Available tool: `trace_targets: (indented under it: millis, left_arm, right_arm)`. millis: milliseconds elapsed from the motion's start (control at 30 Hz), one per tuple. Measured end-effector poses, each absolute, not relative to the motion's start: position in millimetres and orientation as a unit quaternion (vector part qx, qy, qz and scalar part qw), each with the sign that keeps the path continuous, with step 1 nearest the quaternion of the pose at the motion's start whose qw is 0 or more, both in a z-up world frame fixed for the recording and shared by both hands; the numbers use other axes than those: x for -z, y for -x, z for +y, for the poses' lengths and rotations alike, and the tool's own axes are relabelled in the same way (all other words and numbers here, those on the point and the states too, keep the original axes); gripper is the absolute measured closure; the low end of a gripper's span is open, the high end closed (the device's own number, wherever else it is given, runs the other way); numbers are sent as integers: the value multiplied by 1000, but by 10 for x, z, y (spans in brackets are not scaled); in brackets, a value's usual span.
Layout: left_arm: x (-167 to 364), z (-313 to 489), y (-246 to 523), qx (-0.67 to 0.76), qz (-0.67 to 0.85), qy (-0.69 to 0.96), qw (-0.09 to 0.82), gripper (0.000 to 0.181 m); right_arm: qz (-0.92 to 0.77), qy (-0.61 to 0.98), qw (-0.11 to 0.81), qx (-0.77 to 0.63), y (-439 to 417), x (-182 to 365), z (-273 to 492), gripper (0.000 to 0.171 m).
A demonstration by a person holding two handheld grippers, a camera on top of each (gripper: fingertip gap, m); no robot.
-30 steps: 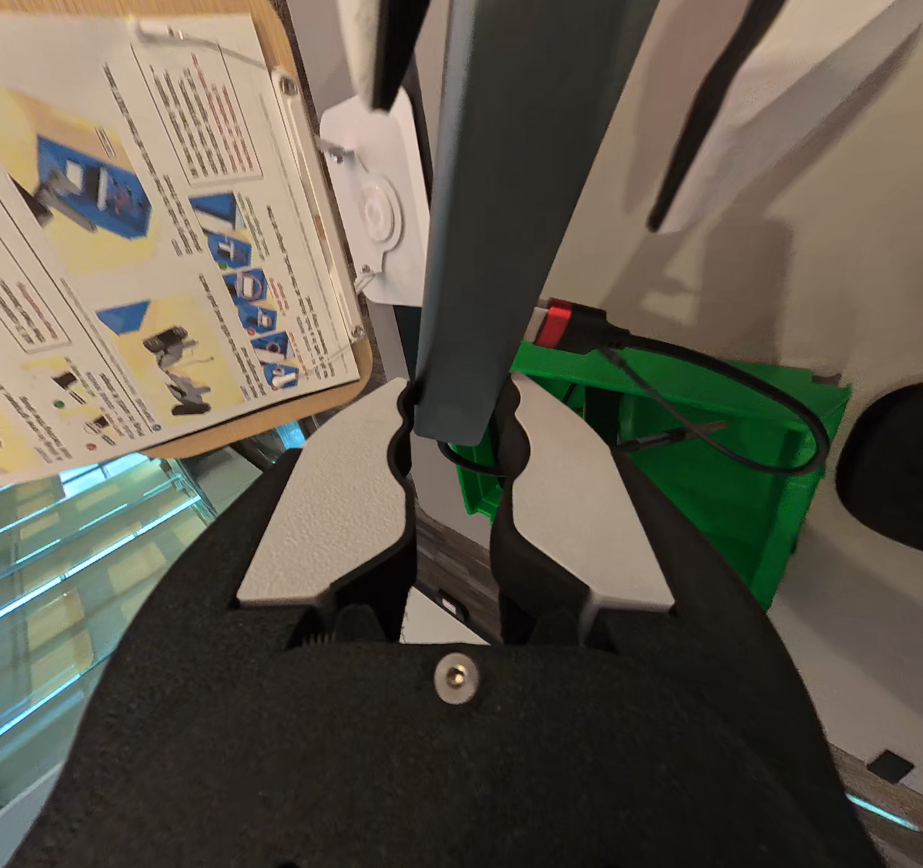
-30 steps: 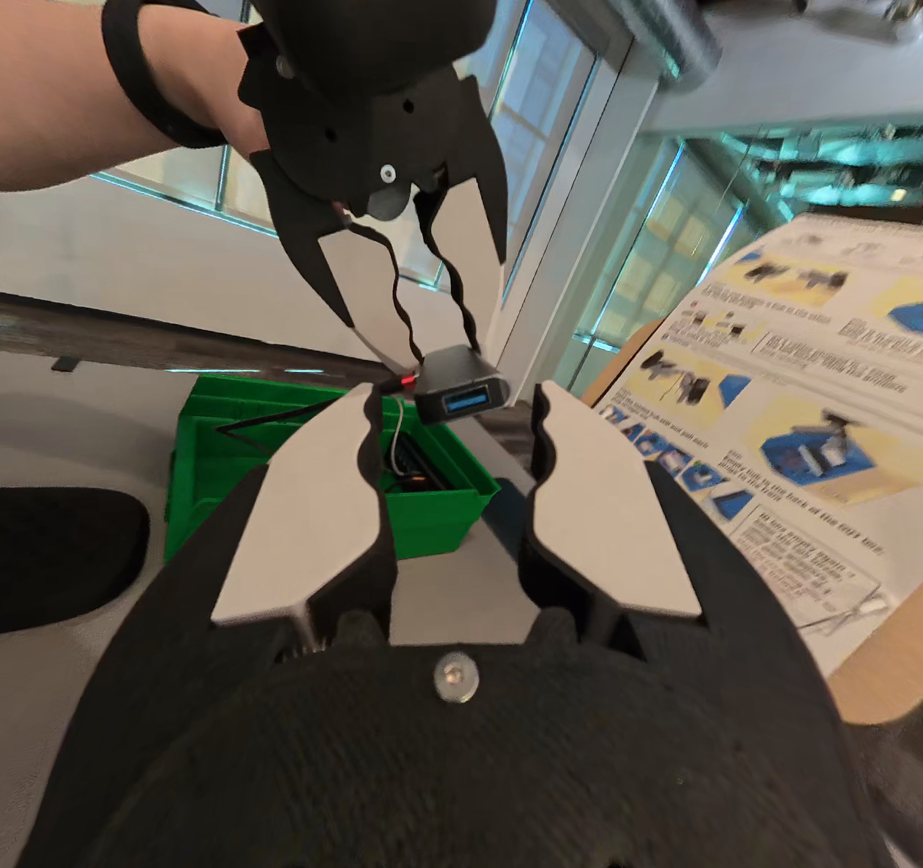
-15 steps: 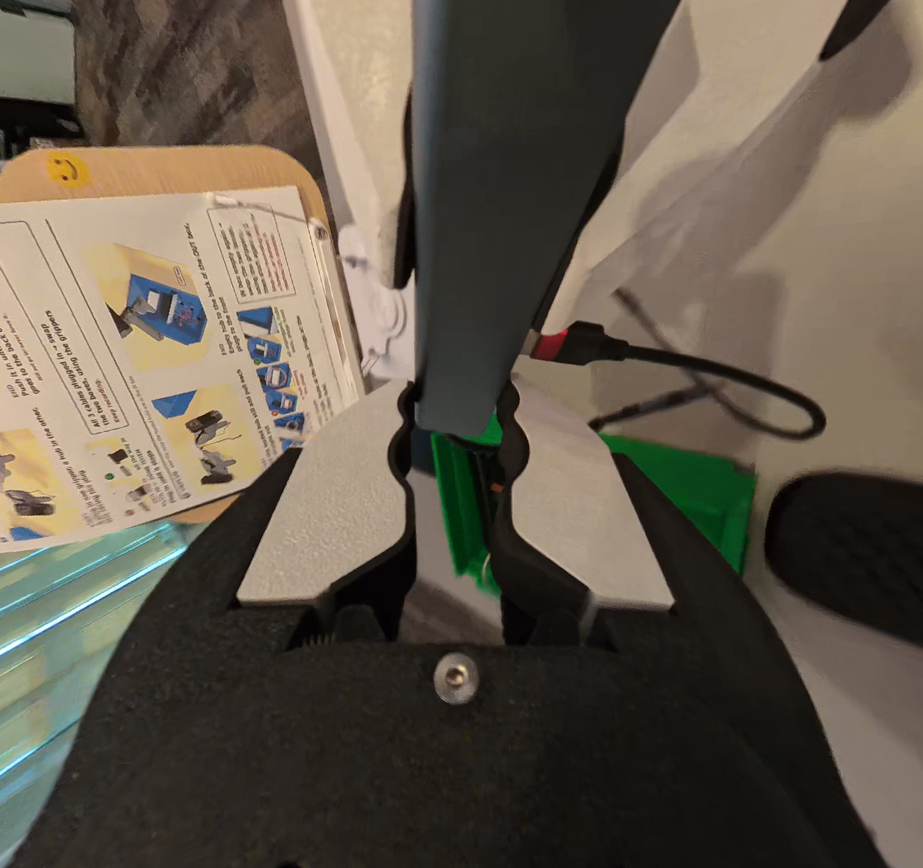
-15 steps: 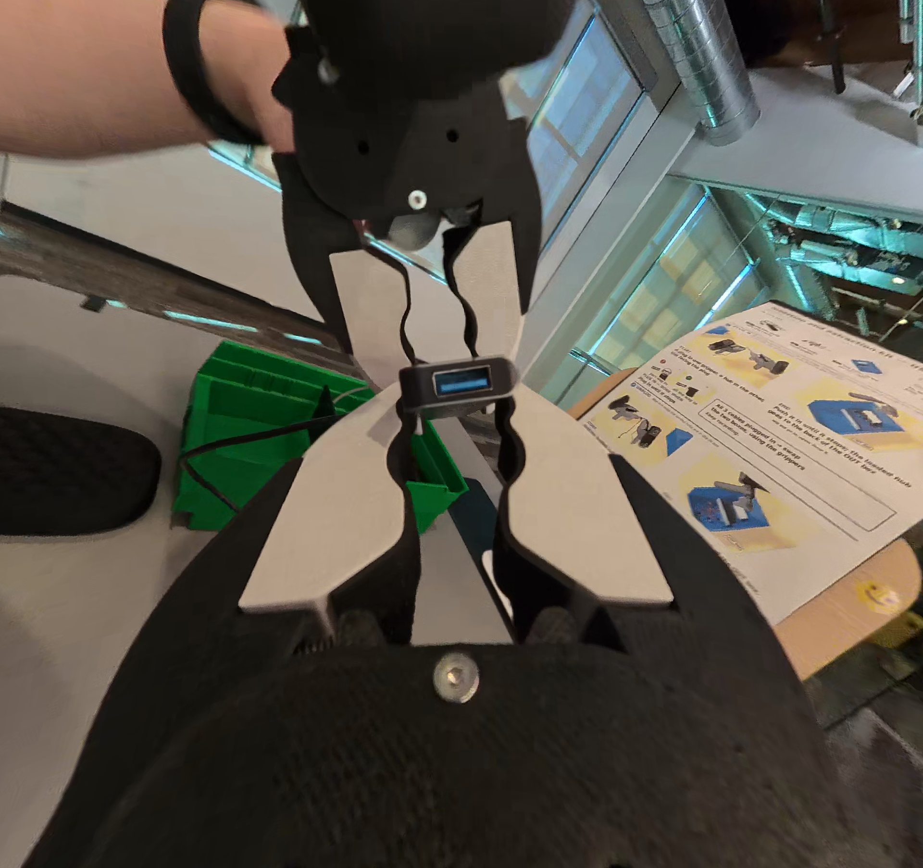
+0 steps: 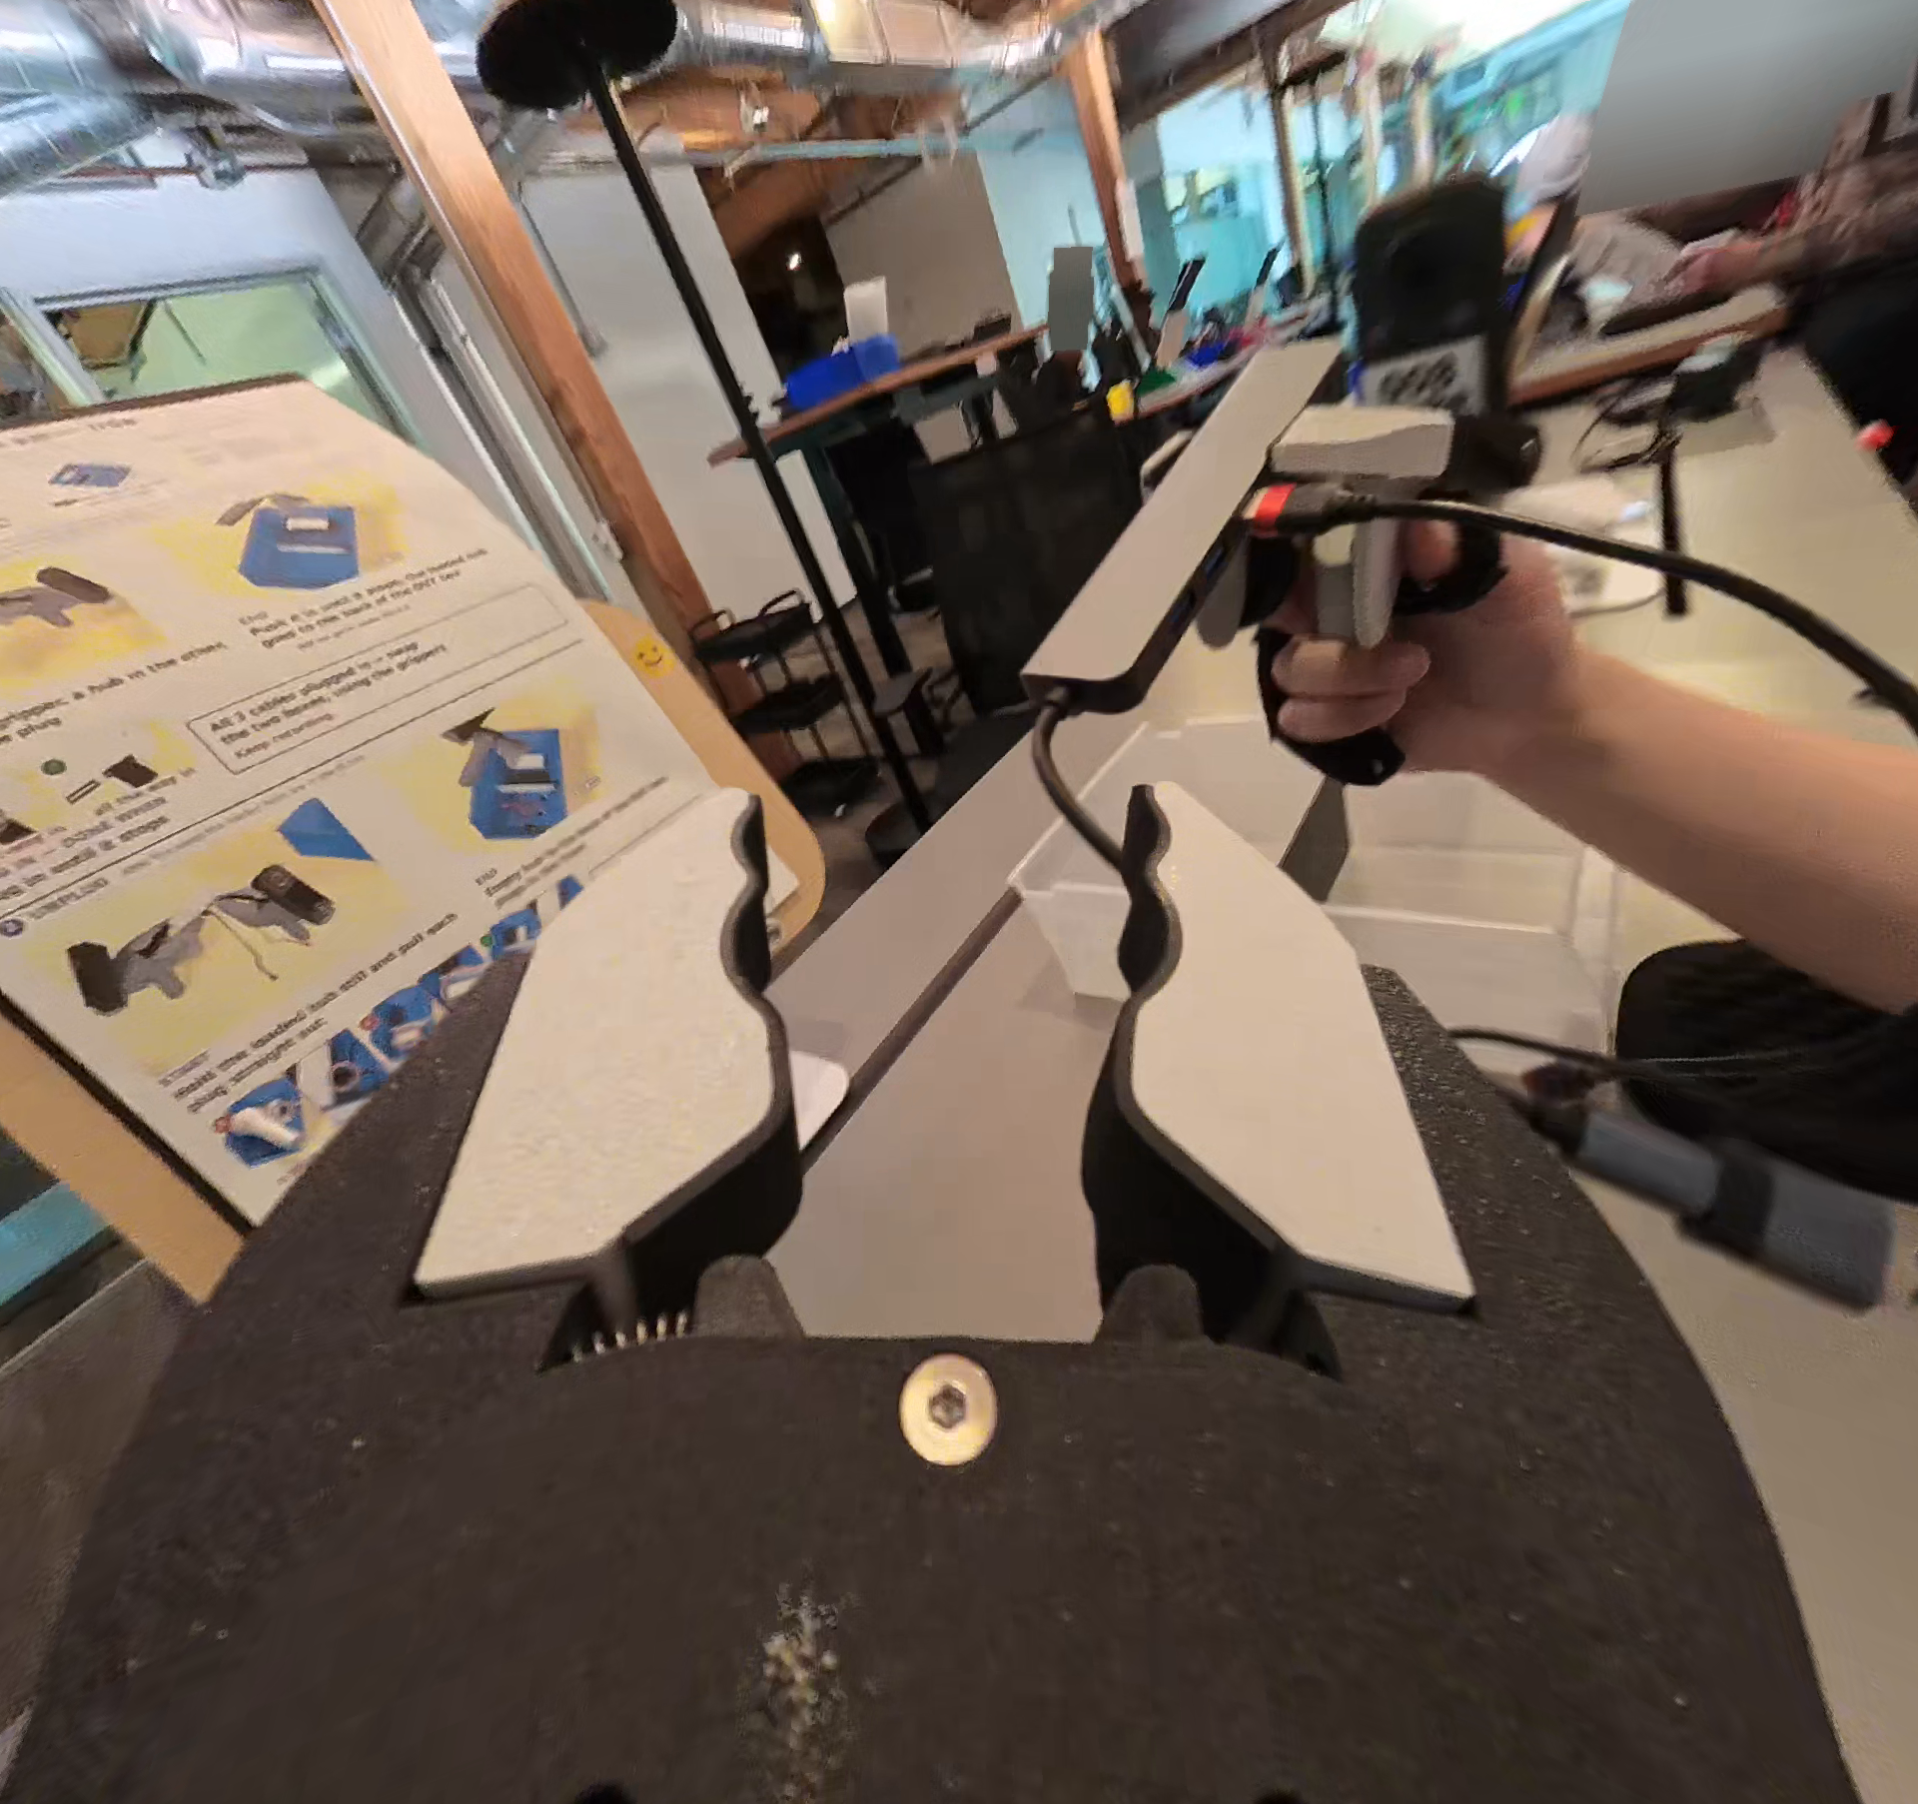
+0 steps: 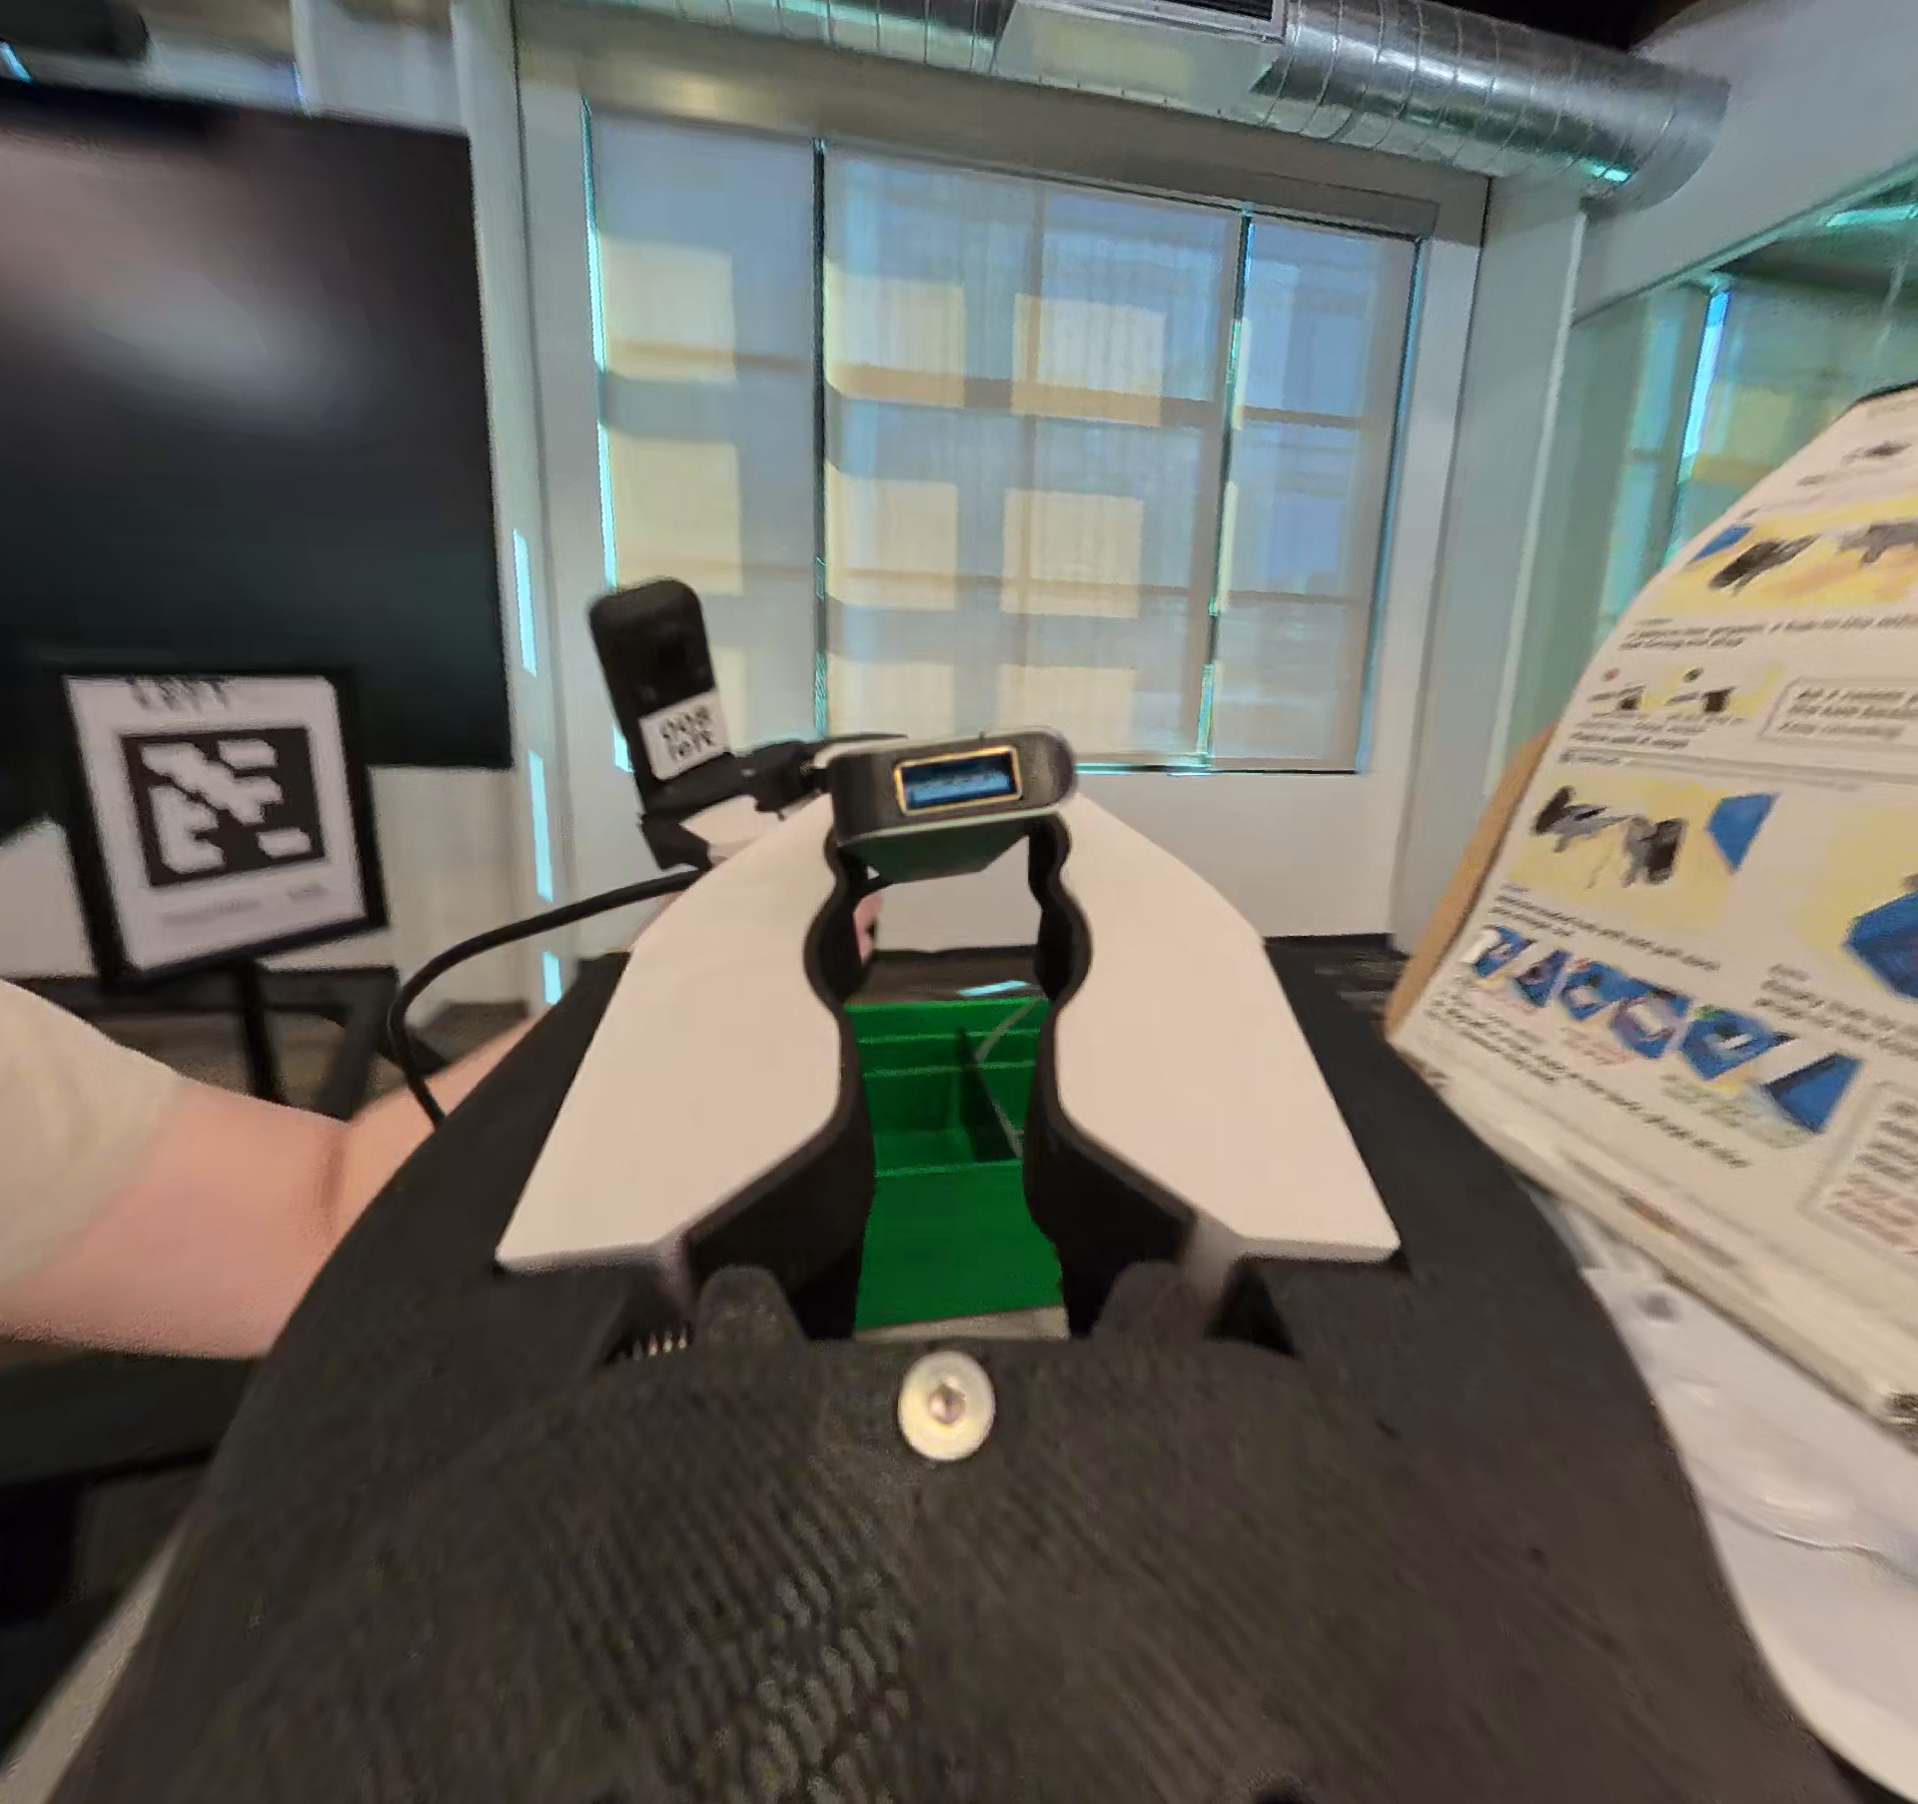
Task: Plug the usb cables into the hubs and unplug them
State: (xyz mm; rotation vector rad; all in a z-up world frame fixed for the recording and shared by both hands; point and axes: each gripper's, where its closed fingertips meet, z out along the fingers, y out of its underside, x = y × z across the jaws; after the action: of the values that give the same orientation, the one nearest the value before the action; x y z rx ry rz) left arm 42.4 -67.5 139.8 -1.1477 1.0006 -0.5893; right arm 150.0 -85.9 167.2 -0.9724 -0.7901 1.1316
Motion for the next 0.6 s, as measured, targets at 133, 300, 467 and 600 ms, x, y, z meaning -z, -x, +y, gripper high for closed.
trace_targets:
  millis: [133, 300, 467, 600]
  left_arm:
    - [-1428, -531, -253, 298, 423, 532, 670, 119]
    - [-1320, -428, -399, 97, 508, 438, 735, 119]
    - [-1374, -785, -726, 140, 525, 340, 768, 134]
    - [-1314, -876, -774, 116, 546, 319, 766, 150]
  right_arm:
    - [-317, 424, 596, -604, -1556, -1717, -879, 140]
    - [-263, 436, 495, -703, -1405, -1698, -875, 140]
    - [-243, 461, 455, -722, -1136, -1522, -809, 140]
    - [-237, 471, 443, -725, -988, -1411, -791, 140]
